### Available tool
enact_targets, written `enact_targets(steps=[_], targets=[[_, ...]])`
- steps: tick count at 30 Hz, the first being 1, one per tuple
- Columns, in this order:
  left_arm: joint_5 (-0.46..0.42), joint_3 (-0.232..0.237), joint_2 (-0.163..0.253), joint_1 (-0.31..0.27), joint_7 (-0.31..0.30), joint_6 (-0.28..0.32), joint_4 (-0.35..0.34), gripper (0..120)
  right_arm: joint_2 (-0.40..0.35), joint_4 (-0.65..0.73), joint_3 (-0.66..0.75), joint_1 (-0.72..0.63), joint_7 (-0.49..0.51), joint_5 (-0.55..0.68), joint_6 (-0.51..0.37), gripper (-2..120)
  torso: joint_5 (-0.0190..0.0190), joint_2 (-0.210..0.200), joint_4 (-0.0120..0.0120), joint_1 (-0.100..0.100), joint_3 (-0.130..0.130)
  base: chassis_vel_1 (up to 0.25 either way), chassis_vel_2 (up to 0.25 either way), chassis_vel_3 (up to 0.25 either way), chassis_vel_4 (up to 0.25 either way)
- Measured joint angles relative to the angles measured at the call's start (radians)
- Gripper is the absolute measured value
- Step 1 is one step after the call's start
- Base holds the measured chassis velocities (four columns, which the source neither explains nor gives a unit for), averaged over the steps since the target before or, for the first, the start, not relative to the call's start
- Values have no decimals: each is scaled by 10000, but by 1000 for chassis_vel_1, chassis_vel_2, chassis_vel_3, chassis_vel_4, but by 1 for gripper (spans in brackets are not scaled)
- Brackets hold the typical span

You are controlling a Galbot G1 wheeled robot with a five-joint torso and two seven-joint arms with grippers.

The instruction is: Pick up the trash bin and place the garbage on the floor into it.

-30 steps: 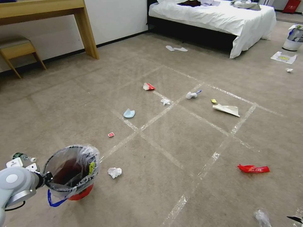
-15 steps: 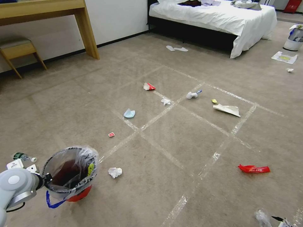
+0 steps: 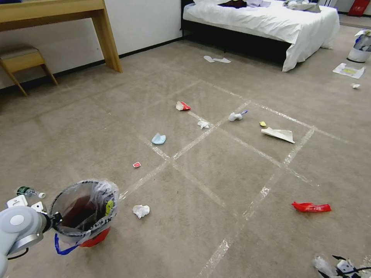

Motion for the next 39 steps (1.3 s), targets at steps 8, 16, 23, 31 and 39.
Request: enact_targets(steps=[8,16,23,31,39], targets=[[63,20,-16,-17,81,0,45,1,192,-67,-60,-16,371,183,-275,100,1,0,3,0,0,0,0,0,0],[93,-8,40,-33,99,-46,35,1,224,21,-11,-210,610,687,-507,76,0,0,3,0,0,0,0,0,0],[122,7,51,-79,100,-107,5,1,346,98,206,-408,634,736,-463,56,1,0,2,0,0,0,0,0,0],[141,10,85,-103,110,-116,17,1,439,177,302,-486,668,808,-387,25,2,0,3,0,0,0,0,0,0],[121,14,100,-125,111,-122,-6,1,389,266,356,-457,505,1150,-301,0,1,0,3,0,0,0,0,0,0]])
